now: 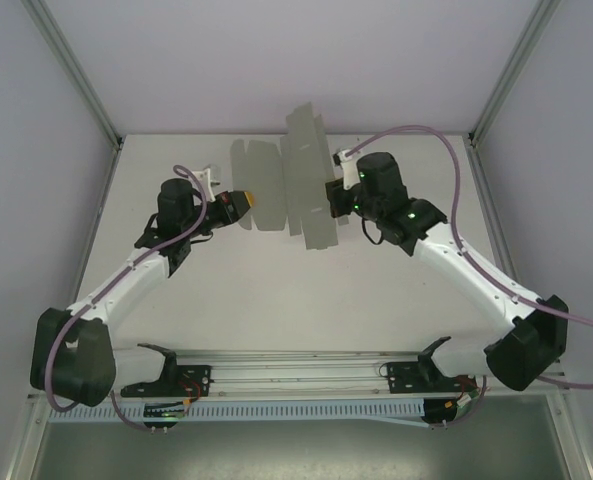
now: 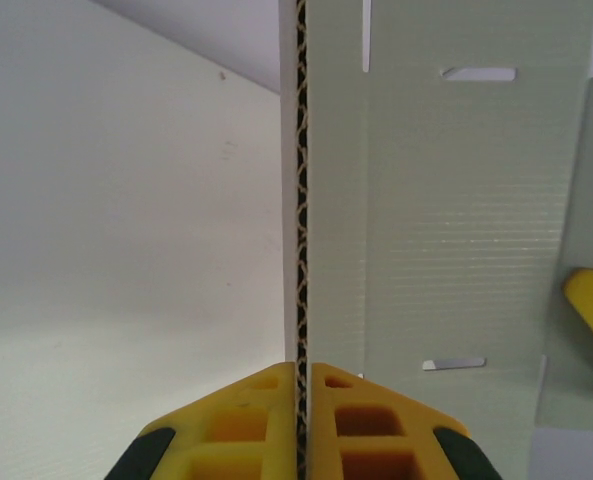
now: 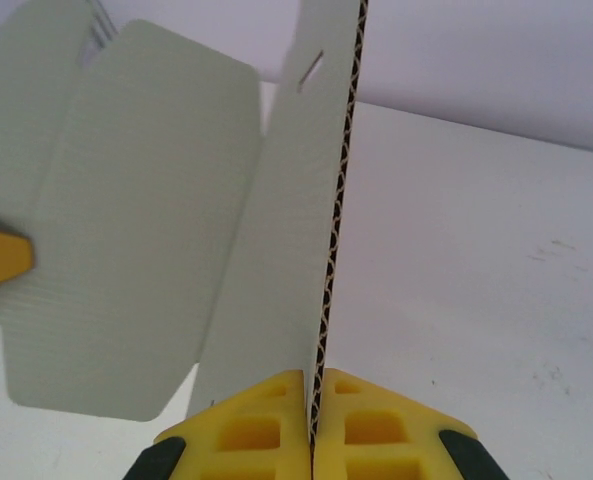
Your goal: Assemble paper box
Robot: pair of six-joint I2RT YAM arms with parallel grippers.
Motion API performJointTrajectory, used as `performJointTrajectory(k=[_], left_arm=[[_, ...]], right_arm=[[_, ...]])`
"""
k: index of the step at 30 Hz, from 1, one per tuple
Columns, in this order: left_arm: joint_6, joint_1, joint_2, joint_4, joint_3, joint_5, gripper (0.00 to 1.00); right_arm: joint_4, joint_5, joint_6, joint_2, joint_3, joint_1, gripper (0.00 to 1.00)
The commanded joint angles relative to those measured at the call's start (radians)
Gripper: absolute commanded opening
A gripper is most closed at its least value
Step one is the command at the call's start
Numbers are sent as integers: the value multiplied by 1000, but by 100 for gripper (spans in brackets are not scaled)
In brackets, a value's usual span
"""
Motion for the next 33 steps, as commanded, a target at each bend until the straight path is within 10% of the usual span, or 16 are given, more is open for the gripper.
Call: performJointTrajectory(k=[1,17,25,33], left_arm=[[-18,-31,29,74,-1,68,0],[10,-32,-7,-204,-181,-119,50],[26,-30,-106,-350,-153,-200,96],[113,-30,9,-397,106,-122,98]], right_arm=[[-71,56,-140,59,51,47,0],[-47,323,-800,263,6,53,0],[582,401,-1234,373,-236,55,0],[1186,371,-1519,554,-377,54,0]])
